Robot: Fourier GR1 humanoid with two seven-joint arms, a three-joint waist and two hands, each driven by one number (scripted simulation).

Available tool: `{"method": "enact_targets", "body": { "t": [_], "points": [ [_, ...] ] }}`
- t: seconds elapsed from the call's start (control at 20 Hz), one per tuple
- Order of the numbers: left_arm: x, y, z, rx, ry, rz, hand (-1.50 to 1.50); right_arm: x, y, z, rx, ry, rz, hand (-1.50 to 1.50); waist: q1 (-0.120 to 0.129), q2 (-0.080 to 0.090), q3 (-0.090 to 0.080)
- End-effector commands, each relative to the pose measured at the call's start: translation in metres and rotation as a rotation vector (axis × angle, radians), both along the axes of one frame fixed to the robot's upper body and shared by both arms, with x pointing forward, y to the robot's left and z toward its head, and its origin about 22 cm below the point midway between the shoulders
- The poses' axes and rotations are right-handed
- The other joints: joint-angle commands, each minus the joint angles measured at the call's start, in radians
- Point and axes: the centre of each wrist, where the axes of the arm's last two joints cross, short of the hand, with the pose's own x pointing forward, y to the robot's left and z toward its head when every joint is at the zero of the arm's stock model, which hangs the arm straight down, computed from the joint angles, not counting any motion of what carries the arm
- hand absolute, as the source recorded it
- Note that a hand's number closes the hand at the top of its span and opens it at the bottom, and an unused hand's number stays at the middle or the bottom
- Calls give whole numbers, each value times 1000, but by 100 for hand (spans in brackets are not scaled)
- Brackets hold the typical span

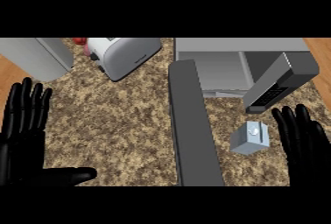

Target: Pick up the milk, place it into the microwave and close the microwave

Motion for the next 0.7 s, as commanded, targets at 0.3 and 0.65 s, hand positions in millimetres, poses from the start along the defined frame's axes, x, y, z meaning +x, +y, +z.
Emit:
{"method": "enact_targets", "body": {
  "t": [0.3,0.65],
  "points": [
    [-36,28,8,-25,58,13,-150,-54,3,-4,-33,17,-62,-150,-1,-1,4],
    [-73,34,-1,-31,44,18,-150,-42,7,-37,-43,86,-133,-150,5,0,4]
  ]
}}
